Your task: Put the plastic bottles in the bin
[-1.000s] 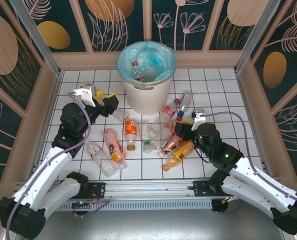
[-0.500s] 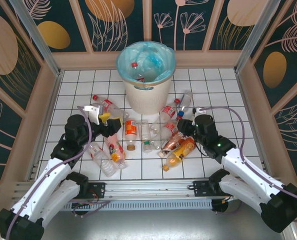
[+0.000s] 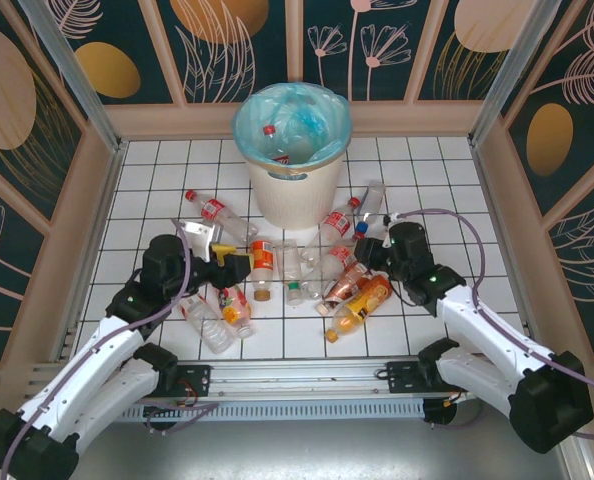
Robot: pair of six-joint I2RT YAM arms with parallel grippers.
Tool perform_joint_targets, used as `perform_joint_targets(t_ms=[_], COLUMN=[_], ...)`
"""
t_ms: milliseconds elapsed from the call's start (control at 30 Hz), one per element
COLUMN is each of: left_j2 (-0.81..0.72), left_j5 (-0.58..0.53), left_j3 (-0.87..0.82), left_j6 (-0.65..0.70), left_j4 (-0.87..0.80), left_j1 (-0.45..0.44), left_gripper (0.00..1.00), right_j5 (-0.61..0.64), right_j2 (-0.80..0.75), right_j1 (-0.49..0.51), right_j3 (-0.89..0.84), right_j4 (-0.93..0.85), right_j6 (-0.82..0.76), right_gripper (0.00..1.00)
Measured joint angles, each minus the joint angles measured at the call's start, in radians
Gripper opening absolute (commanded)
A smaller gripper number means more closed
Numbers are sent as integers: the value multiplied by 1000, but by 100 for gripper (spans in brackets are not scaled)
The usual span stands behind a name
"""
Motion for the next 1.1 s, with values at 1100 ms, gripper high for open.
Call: perform_joint_targets(t_ms=[1100], left_j2=[760], left_j5=[-452], left_j3=[344], left_j6=[-64], left_j4=[132], left_j1=[-566], left_gripper=[64], right_j5=[-217], right_j2=[342], right_j1=[-270], right_j3=[101], right_j4=[0], right_j6=[-64], right_gripper=[39])
